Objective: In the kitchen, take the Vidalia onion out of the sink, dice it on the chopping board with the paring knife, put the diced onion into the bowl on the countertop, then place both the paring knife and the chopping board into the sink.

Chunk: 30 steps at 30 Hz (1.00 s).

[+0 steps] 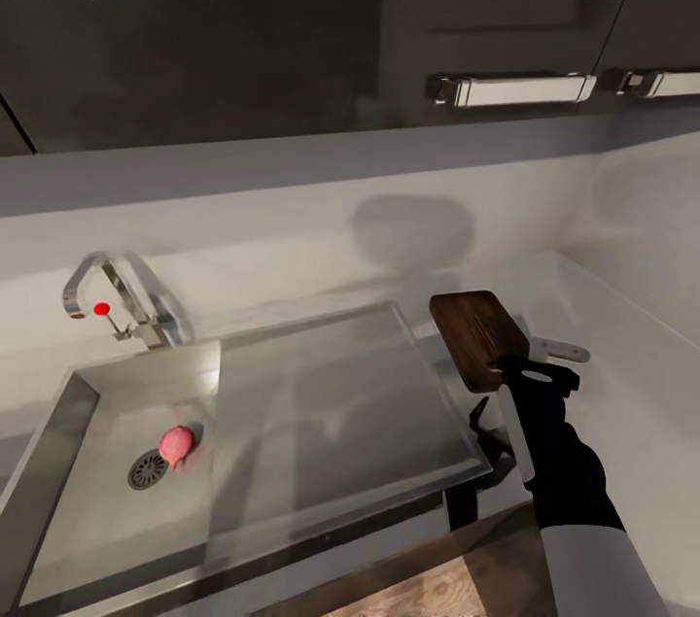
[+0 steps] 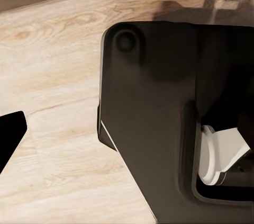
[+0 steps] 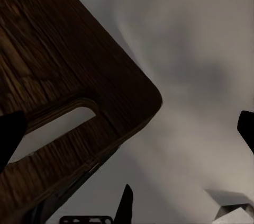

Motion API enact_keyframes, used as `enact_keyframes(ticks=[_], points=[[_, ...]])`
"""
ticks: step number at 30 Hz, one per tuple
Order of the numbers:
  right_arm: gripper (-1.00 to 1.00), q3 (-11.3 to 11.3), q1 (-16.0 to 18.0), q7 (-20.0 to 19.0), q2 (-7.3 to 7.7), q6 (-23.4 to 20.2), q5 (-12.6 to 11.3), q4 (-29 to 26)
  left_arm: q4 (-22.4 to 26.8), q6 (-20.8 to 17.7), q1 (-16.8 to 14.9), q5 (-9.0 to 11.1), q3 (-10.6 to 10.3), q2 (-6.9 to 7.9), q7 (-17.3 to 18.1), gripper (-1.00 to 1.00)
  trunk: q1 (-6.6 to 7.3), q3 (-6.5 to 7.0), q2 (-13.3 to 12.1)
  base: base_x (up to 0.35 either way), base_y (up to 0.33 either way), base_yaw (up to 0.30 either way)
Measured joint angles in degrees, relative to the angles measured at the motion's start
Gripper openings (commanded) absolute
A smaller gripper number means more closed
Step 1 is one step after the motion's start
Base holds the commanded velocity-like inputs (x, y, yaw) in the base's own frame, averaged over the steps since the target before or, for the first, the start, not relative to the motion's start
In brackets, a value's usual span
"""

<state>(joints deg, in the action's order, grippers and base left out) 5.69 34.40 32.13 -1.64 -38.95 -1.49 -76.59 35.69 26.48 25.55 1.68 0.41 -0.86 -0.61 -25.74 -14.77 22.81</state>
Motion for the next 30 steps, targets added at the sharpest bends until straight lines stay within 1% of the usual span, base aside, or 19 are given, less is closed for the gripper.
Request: enact_keyframes(ticks=[17,23,30], points=[[1.0,0.0,0.0,0.0,0.0,-0.03,-0.02,0.0,-0.69,0.0,0.0,0.0,0.0,-0.01,-0.01,1.0,-0.01,-1.57,0.0,0.013,0.0,0.0],[1.0,0.0,0.0,0.0,0.02,-0.02,-0.02,0.0,-0.96,0.0,-0.01,0.0,0.0,-0.02,0.03,1.0,0.01,-2.12,0.0,0.113,0.0,0.0],[1.0,0.0,0.0,0.0,0.01,-0.01,-0.02,0.0,-2.96,0.0,-0.09,-0.01,0.0,-0.08,0.04,1.0,-0.01,-2.76,0.0,0.03,0.0,0.0]])
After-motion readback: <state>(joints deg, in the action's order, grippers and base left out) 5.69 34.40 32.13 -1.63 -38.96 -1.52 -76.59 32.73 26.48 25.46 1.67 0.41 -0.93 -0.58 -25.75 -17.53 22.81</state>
